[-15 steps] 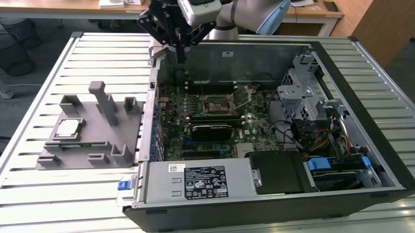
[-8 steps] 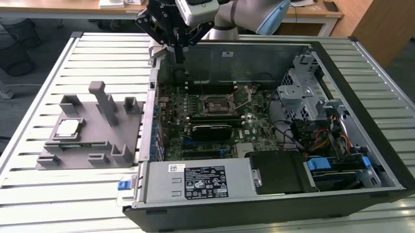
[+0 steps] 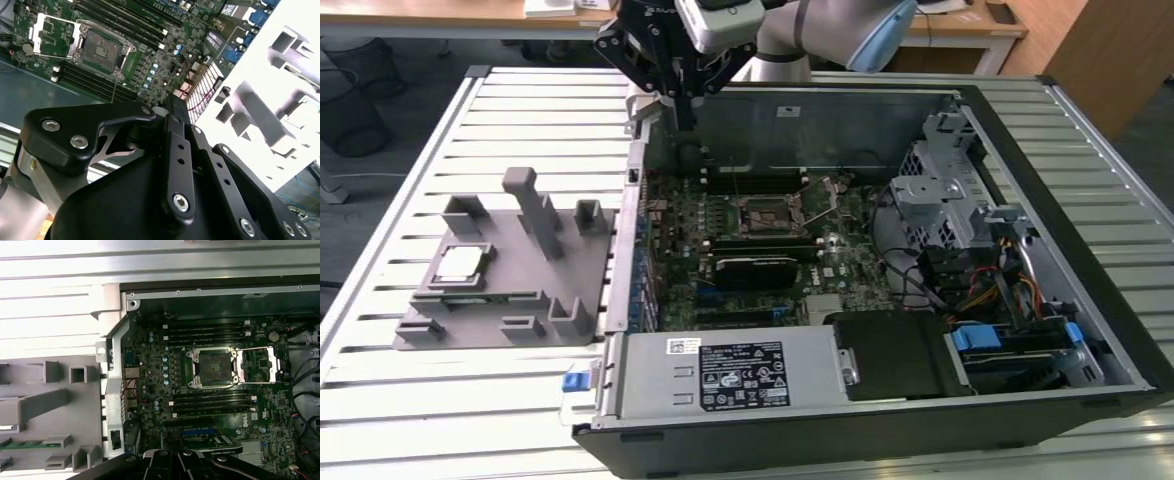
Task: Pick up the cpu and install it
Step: 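Reach for the cpu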
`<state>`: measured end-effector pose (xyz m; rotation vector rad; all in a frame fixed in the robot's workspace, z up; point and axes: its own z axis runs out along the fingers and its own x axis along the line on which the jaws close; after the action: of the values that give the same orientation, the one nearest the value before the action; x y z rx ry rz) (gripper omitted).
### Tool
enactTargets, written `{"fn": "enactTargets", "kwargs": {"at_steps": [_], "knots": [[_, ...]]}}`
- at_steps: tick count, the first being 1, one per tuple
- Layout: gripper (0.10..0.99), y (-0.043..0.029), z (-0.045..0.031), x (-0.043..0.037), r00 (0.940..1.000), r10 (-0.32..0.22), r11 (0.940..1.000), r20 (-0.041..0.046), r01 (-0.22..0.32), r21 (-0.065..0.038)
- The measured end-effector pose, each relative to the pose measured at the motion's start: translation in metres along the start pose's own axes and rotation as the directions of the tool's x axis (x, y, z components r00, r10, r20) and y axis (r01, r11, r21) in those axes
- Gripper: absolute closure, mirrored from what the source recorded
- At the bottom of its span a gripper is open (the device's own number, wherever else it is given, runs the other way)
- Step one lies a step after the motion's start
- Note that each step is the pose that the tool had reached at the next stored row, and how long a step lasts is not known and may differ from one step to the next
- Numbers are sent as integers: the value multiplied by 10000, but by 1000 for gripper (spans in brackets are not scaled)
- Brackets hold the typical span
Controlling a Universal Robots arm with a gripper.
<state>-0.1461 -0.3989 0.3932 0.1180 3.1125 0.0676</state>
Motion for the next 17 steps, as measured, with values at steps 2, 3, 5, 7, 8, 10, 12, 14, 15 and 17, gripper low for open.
{"fn": "enactTargets", "kwargs": {"at_steps": [2,3,5,7,8,10,12,14,15,17], "knots": [[980,0,0,8,10000,0,10000,0,0,0],[980,-1,0,12,10000,0,10000,0,0,0],[980,-1,0,20,10000,0,10000,0,0,0],[980,-2,0,28,10000,0,10000,0,0,0],[980,-2,0,31,10000,0,10000,0,0,0],[980,-3,0,39,10000,0,10000,0,0,0],[980,-3,0,46,10000,0,10000,0,0,0],[980,-4,0,54,10000,0,10000,0,0,0],[980,-4,0,57,10000,0,10000,0,0,-1],[980,-5,0,63,10000,0,10000,0,0,0]]}}
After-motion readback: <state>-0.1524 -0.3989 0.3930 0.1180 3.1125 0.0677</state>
